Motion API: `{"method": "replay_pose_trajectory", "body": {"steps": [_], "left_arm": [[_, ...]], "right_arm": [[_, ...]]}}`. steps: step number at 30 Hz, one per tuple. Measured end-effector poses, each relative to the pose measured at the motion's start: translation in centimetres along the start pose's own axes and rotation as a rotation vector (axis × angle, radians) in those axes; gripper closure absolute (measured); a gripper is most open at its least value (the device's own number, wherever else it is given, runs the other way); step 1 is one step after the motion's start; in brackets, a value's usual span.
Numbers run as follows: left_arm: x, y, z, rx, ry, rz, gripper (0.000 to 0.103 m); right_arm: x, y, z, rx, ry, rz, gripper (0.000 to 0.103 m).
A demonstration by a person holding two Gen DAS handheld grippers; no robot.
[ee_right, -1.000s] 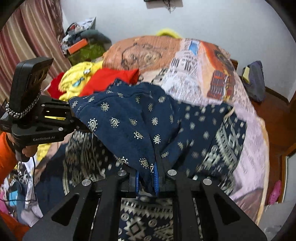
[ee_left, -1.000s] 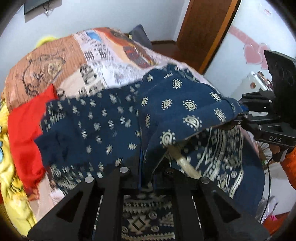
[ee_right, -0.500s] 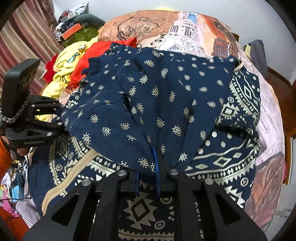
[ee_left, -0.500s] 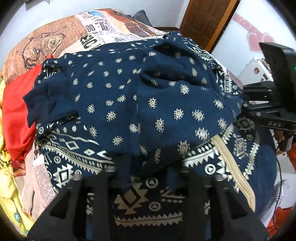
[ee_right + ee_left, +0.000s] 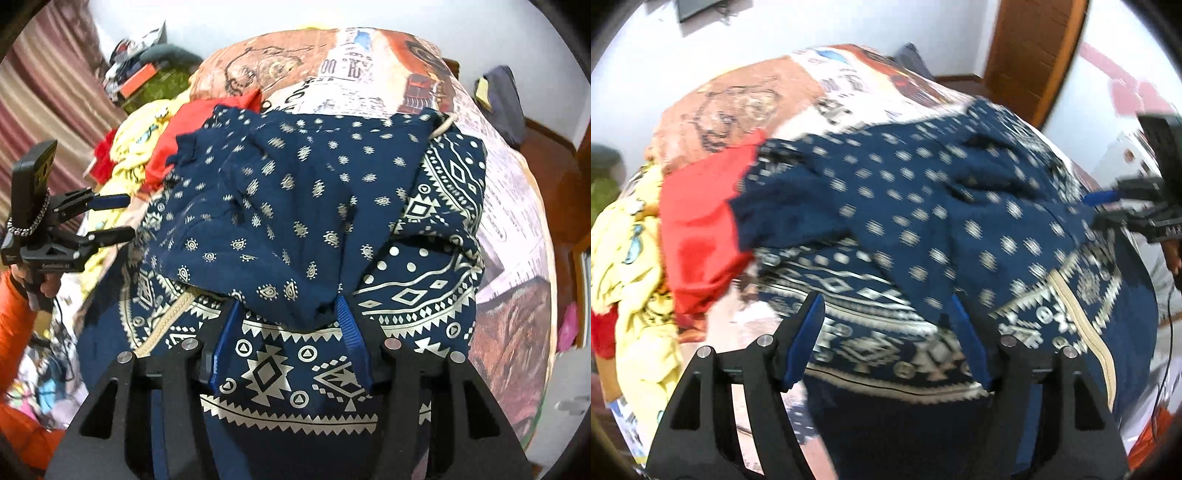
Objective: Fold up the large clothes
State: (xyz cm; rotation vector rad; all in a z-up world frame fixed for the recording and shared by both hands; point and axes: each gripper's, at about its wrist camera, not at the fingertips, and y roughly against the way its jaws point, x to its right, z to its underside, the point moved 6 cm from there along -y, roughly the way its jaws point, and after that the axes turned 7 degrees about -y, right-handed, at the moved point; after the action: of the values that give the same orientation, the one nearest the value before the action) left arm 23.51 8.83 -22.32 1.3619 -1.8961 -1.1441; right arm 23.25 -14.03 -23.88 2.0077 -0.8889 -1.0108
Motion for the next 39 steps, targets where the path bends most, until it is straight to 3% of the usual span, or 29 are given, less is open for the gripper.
{"method": "replay_pose_trajectory", "body": {"steps": [3,9,12,16,21,25,31,33,37,39], "left_arm": [[-2.7,0.4,-1.3,0.030,0.064,-0.063,0.030],[-7.7,0.5,-2.7,0.053,0.199,-0.116,0.027],[-9.9,0.1,-3.1,0.060,0.260,-0.115,0.024],[-13.4,-2.2,-3.5,0.044,0.369,-0.091,0.024],[-16.4,-6.5,-2.9,-0.007,0.492,-0.015,0.024],[-18.0,-9.8,-3.0,-0.027,0.585,0.066,0.024],[-19.6,-13.4,-4.1,-0.028,0.633,0.105,0.025],[-20.0,-14.1,-4.4,-0.020,0.638,0.122,0.035],[-20.5,-15.3,-5.4,0.014,0.646,0.144,0.044],[-20.8,-16.3,-5.5,0.000,0.666,0.153,0.057]], "right_arm": [[0.1,0.8,-0.9,0.036,-0.014,0.007,0.054],[1.6,3.3,-3.3,0.134,-0.050,0.047,0.054],[3.3,4.1,-4.8,0.194,-0.066,0.123,0.042],[6.0,3.4,-6.6,0.210,-0.094,0.188,0.042],[9.3,-0.2,-7.9,0.163,-0.181,0.221,0.042],[11.7,-2.8,-8.4,0.115,-0.263,0.209,0.042],[13.3,-4.5,-9.2,0.099,-0.323,0.155,0.042],[13.4,-4.6,-9.8,0.107,-0.314,0.147,0.042],[13.7,-5.4,-10.9,0.110,-0.305,0.135,0.042],[13.7,-5.7,-11.4,0.112,-0.307,0.126,0.042]]}}
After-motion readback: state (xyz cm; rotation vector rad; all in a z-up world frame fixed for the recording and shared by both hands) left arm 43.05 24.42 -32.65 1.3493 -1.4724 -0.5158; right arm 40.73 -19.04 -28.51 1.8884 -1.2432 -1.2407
